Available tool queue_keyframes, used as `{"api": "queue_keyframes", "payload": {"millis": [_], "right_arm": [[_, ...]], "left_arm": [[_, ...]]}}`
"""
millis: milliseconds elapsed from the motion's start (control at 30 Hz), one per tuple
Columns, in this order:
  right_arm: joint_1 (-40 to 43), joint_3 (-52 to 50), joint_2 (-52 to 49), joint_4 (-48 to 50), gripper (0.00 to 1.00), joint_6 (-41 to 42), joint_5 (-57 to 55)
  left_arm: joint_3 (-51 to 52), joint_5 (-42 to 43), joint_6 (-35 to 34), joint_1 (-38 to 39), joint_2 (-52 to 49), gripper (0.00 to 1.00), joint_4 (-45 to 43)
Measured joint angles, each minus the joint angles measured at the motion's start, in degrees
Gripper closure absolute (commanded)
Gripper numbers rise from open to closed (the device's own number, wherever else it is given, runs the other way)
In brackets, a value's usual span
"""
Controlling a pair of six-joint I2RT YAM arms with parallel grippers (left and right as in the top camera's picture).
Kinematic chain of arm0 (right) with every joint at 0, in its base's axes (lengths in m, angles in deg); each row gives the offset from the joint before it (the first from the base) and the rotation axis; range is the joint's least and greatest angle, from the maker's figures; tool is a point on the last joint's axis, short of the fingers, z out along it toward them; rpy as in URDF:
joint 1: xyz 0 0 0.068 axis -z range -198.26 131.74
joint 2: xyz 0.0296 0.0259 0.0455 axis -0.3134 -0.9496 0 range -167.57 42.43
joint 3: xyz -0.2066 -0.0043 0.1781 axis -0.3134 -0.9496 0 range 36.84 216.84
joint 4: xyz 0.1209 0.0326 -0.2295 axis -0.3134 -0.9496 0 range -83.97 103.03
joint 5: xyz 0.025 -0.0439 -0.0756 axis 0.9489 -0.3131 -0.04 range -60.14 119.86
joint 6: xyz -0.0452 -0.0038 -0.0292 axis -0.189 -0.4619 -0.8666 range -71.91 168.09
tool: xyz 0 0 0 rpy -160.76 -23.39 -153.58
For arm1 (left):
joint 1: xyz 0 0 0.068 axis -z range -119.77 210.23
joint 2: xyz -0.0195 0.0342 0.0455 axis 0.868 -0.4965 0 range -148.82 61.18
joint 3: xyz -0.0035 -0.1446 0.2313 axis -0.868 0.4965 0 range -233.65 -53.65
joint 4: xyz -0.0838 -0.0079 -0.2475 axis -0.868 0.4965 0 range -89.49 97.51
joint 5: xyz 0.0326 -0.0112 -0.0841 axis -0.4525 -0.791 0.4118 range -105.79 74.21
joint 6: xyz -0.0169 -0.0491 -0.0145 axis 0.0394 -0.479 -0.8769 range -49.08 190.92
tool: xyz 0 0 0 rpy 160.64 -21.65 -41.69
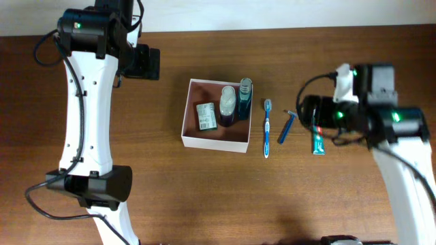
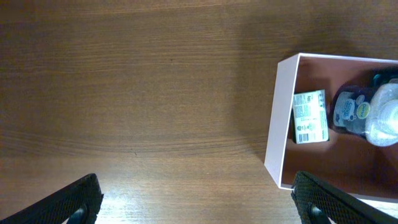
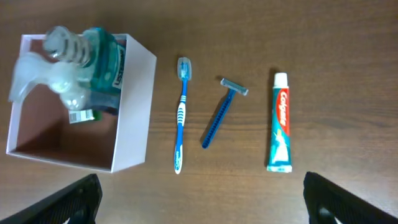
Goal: Pack container
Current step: 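Reach the right gripper to the Colgate toothpaste tube and grasp it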
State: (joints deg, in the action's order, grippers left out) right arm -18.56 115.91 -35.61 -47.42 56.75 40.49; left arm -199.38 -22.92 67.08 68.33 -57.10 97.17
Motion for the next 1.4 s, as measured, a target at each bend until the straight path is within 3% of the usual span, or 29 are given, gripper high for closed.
{"api": "queue_keyframes", "payload": {"millis": [133, 300, 500, 633, 867, 1167, 1233, 1300, 1400], "right_arm": [[0.0, 0.5, -6.0, 1.4, 0.01, 0.0, -1.2], [0.0, 0.7, -13.7, 2.2, 0.03, 2.5, -10.5], [0.8, 0.8, -25.8, 2.6, 0.23, 4.5, -15.7], [3.6, 0.8, -32.1, 4.2, 0.32, 5.1, -15.7], [8.5, 0.8, -35.7, 7.6, 0.37, 4.8, -10.8], [8.6, 0.8, -38.1, 8.5, 0.45, 4.2, -9.0], [8.4, 0.8, -38.8, 8.5, 0.53, 4.2, -9.0], [8.1, 0.8, -39.4, 8.5, 0.70, 4.2, -9.0], [7.6, 1.0, -39.7, 8.2, 0.82, 3.6, -9.0]], "left_arm": [[0.0, 0.0, 0.0, 0.0, 0.0, 0.01, 0.0], [0.0, 0.0, 0.0, 0.0, 0.0, 0.01, 0.0], [0.0, 0.0, 0.0, 0.0, 0.0, 0.01, 0.0], [0.0, 0.0, 0.0, 0.0, 0.0, 0.01, 0.0], [0.0, 0.0, 0.0, 0.0, 0.0, 0.01, 0.0], [0.0, 0.0, 0.0, 0.0, 0.0, 0.01, 0.0], [0.0, 0.0, 0.0, 0.0, 0.0, 0.01, 0.0], [0.0, 0.0, 0.0, 0.0, 0.0, 0.01, 0.0], [0.0, 0.0, 0.0, 0.0, 0.0, 0.01, 0.0]]}}
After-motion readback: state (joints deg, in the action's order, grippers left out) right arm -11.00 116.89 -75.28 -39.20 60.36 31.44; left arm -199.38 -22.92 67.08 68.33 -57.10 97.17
